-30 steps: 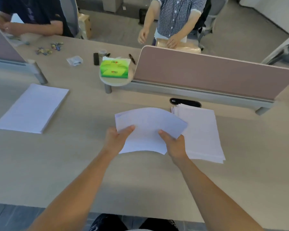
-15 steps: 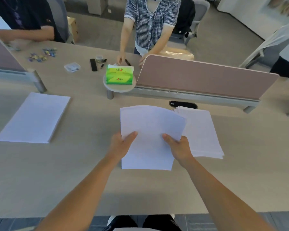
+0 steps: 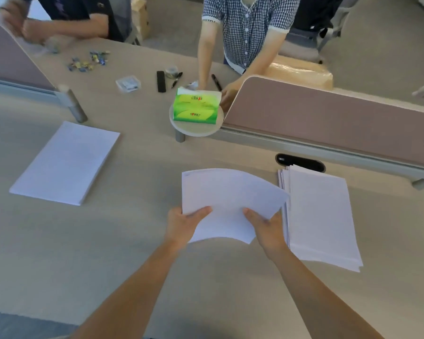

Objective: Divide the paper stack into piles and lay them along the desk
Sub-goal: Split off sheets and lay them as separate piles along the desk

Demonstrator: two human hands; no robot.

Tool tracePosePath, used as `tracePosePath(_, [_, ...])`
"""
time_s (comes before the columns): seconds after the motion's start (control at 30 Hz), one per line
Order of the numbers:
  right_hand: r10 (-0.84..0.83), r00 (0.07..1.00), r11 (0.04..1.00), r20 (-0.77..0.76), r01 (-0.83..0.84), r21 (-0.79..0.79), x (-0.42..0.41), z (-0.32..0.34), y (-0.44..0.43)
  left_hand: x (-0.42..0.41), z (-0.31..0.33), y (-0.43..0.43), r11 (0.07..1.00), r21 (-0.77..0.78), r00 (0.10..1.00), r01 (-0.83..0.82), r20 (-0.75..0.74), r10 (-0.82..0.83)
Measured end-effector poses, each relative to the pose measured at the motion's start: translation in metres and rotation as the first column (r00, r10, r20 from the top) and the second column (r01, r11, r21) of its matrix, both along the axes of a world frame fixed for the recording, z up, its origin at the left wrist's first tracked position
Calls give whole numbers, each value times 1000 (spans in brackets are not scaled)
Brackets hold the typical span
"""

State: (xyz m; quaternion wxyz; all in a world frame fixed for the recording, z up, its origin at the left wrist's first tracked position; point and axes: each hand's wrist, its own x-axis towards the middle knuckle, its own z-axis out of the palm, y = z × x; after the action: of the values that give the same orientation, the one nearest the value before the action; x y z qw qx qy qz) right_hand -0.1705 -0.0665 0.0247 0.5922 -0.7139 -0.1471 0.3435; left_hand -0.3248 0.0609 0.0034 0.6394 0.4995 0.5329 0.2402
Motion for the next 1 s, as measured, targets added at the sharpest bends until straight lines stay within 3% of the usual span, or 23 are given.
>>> tracePosePath(0.3, [150, 988, 986, -41, -153, -62, 26, -9, 38, 16, -6, 42, 999, -17, 992, -38, -120, 36])
tracePosePath(0.5, [113, 994, 980, 3, -111, -164, 38, -13, 94, 20, 2, 86, 998, 34, 979, 56, -197, -48])
tracePosePath(0.7, [100, 993, 922, 58, -71, -382, 8, -57, 138, -7, -42, 130, 989, -126, 910, 72, -397, -117])
tracePosePath(0.9, [146, 978, 859, 152, -49, -509, -32, -81, 176, -45, -78, 153, 983, -179, 878, 32, -464, -113])
tracePosePath(1.0, [172, 979, 850, 113, -89, -520, -43, -86, 206, -53, -79, 179, 978, -208, 859, 1, -500, -107])
